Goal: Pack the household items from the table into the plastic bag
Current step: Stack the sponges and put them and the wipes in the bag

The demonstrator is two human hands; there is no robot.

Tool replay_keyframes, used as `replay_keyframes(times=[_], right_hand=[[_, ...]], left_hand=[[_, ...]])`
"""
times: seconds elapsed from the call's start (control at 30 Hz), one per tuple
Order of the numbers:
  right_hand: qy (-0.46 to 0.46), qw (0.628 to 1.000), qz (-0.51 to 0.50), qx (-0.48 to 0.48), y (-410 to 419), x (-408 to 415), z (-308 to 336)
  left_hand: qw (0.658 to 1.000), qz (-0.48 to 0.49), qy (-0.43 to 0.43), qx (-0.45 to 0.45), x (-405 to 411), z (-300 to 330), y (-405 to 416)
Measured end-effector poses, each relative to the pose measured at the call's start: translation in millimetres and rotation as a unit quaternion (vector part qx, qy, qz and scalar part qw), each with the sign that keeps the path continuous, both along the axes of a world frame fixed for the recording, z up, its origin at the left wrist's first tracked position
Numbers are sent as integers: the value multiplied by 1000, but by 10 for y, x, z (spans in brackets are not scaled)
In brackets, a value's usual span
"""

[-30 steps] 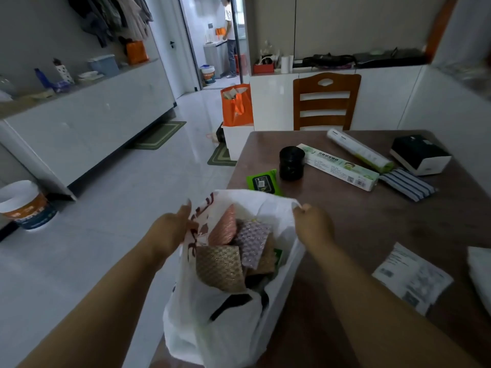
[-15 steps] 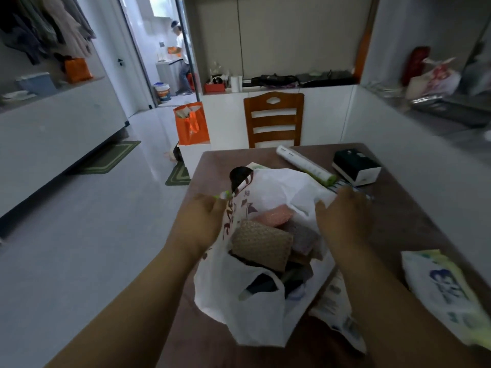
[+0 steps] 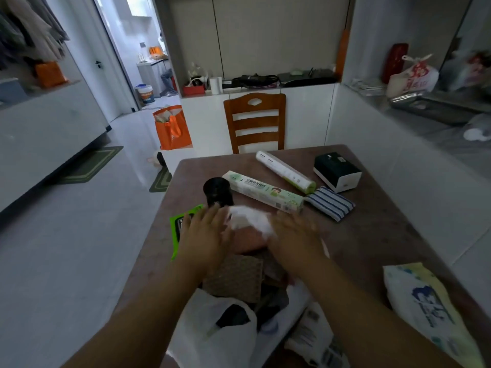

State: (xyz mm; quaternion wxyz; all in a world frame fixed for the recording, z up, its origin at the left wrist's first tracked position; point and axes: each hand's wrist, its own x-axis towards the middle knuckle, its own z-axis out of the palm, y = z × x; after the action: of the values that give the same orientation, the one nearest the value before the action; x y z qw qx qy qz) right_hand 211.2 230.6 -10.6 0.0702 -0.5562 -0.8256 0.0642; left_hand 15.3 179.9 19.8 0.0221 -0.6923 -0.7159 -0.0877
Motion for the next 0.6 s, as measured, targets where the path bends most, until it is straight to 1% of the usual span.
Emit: replay_keyframes(times=[0.03,0.07,0.1,0.13,0.2,0.27,0.3,0.33,0.4,0.5,0.57,0.6], right_hand=[[-15,998,5,-65,79,1,-78],[-21,993,1,-120,166,10,-140],[-10,988,-2,-155,249,30,-175],[19,985,0,-172,302,43,-175],[128,971,-2,-200,446,101,-120],[246,944,-55,-213,663,181,-94],[277,934,-101,-200,814,241,-111],[281,932,-153,-172,986,316,-159],[226,936,-241,-117,1306,488,-337],[146,931,-307,-133,1619,719,-676],[131,921,-336,-147,1718,840,-869],[138,913,-350,-157,1767,882,-964]], left_hand=[[998,11,-21,-65,-65,-147,113],[994,19,-42,-100,-100,-258,195],[992,24,-56,-114,-98,-307,258],[992,31,-65,-107,-94,-310,297],[993,34,-97,-63,-40,-248,483],[992,9,-120,-36,79,-153,703],[991,-4,-132,-24,158,-109,790],[989,-13,-148,-16,251,-56,850],[982,-22,-188,-11,414,2,929],[967,-18,-255,-1,559,-54,1007],[954,-1,-299,-5,607,-62,1025],[950,7,-313,-7,626,-65,1035]])
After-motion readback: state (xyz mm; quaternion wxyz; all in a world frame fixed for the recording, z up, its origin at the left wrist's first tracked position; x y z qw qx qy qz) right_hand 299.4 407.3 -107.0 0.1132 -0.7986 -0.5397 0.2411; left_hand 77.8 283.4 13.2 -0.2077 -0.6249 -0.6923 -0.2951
